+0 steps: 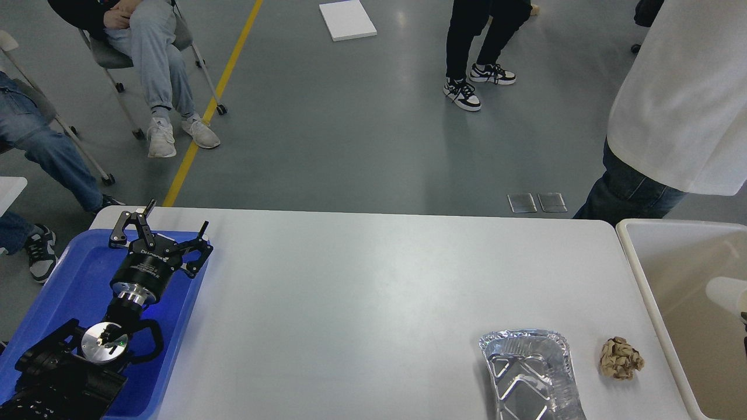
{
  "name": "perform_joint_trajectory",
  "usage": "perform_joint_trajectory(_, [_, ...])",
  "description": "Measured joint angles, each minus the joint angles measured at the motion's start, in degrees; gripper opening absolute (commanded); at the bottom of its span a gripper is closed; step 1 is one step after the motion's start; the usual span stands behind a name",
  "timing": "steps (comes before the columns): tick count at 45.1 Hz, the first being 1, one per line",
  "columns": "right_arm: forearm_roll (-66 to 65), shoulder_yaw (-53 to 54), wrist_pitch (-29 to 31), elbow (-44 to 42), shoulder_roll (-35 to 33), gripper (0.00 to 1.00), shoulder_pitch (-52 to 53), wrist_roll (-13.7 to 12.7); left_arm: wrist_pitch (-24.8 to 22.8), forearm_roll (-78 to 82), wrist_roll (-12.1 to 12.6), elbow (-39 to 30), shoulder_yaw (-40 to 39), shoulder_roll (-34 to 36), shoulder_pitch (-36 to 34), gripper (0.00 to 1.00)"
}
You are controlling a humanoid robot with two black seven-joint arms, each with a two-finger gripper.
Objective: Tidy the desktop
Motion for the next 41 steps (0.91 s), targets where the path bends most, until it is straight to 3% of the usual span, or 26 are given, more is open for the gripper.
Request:
perform_joint_trajectory(18, [-0.2,0.3,-2.6,-1.1,0.9,0.01,-2.5,0.0,0.0,0.0,0.0,0.0,0.0,0.0,0.0,1.00])
perform_joint_trajectory(21, [-0.4,0.1,-2.9,-1.2,0.9,0.45,-2.7,0.0,0.0,0.0,0.0,0.0,0.0,0.0,0.0,1.00])
perform_joint_trajectory(26, [-0.6,-0.2,-4.5,-1.3,1.0,0.98,-2.9,0.0,0.0,0.0,0.0,0.0,0.0,0.0,0.0,1.00])
perform_joint_trajectory(41, [-1.0,-0.7,-10.3,-1.1,0.8,1.00,-2.6,0.1,0.0,0.0,0.0,0.0,0.0,0.0,0.0,1.00])
